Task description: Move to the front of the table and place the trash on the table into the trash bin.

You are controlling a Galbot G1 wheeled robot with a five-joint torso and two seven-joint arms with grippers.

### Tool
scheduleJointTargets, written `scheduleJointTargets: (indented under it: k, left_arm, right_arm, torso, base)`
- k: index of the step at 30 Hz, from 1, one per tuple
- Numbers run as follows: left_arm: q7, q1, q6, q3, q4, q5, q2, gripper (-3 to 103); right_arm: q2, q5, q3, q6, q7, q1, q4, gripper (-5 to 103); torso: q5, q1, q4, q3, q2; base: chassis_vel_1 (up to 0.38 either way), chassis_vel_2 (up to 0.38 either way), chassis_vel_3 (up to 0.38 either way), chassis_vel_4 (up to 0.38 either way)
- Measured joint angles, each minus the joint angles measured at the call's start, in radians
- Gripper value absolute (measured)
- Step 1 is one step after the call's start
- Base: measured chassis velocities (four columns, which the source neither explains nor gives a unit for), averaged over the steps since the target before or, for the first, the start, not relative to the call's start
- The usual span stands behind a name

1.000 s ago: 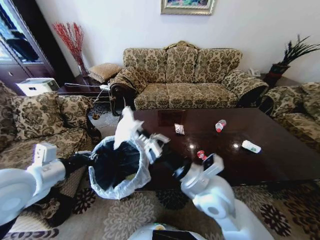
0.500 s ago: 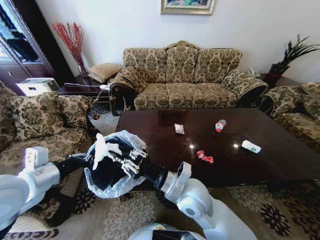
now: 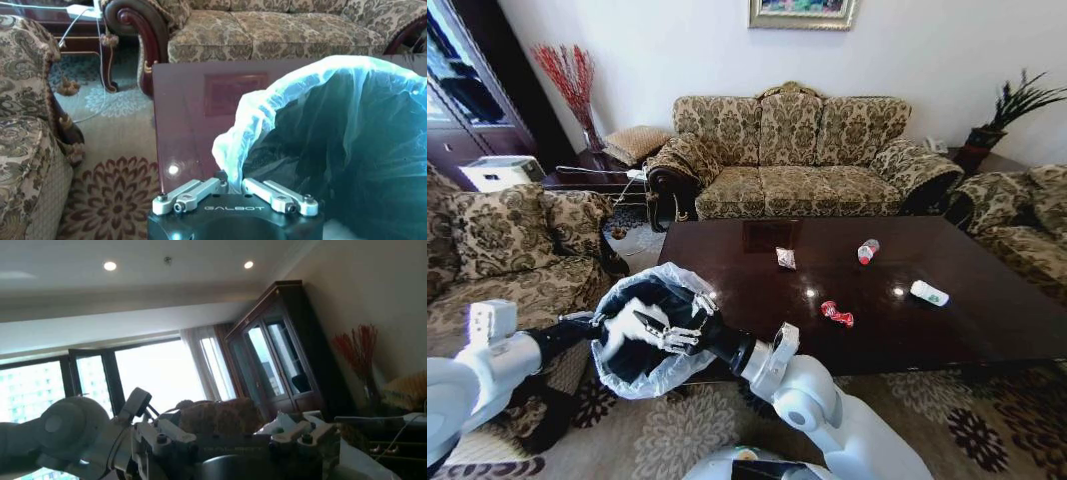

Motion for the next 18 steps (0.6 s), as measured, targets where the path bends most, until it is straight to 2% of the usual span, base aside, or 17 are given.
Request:
scheduleJointTargets:
  k: [1, 2, 8, 11, 14, 16, 18]
  left_arm:
    - [0.000, 0.000, 0.000, 0.000, 0.000, 0.000, 0.000, 0]
    - [0.001, 0.000, 0.000, 0.000, 0.000, 0.000, 0.000, 0]
    - [0.000, -0.007, -0.001, -0.003, 0.000, 0.017, -0.001, 0]
    - [0.007, -0.020, -0.001, -0.008, 0.000, 0.038, 0.003, 0]
    - [0.029, -0.041, -0.002, -0.026, 0.000, 0.078, 0.019, 0]
    - [0.035, -0.043, -0.004, -0.027, 0.000, 0.085, 0.020, 0]
    - [0.050, -0.048, -0.012, -0.028, 0.002, 0.100, 0.020, 0]
  right_arm:
    - [0.000, 0.000, 0.000, 0.000, 0.000, 0.000, 0.000, 89]
    - [0.001, -0.001, 0.000, 0.014, -0.003, -0.001, -0.007, 97]
    - [0.003, -0.020, 0.038, 0.052, -0.006, -0.009, -0.005, 100]
    - [-0.006, -0.057, 0.079, 0.070, 0.032, -0.020, 0.016, 100]
    - [-0.049, -0.150, 0.229, 0.082, 0.148, -0.100, 0.066, 100]
    - [-0.052, -0.158, 0.259, 0.081, 0.159, -0.120, 0.067, 100]
    - [-0.060, -0.165, 0.362, 0.084, 0.204, -0.203, 0.056, 100]
  torso:
    - [0.0000, 0.000, 0.0000, 0.000, 0.000]
    - [0.0000, 0.000, 0.0000, 0.000, 0.000]
    - [0.0001, 0.000, 0.0001, 0.000, 0.000]
    - [0.0003, 0.000, 0.0003, 0.000, 0.000]
    - [0.0001, 0.000, -0.0004, 0.000, 0.000]
    - [0.0001, 0.000, -0.0002, 0.000, 0.000]
    - [0.0003, 0.000, -0.0002, 0.000, 0.000]
  base:
    - [0.000, 0.000, 0.000, 0.000]
    - [0.000, 0.000, 0.000, 0.000]
    - [0.000, 0.000, 0.000, 0.000]
    - [0.000, 0.000, 0.000, 0.000]
    - [0.000, 0.000, 0.000, 0.000]
    - [0.000, 0.000, 0.000, 0.000]
    - [0.000, 0.000, 0.000, 0.000]
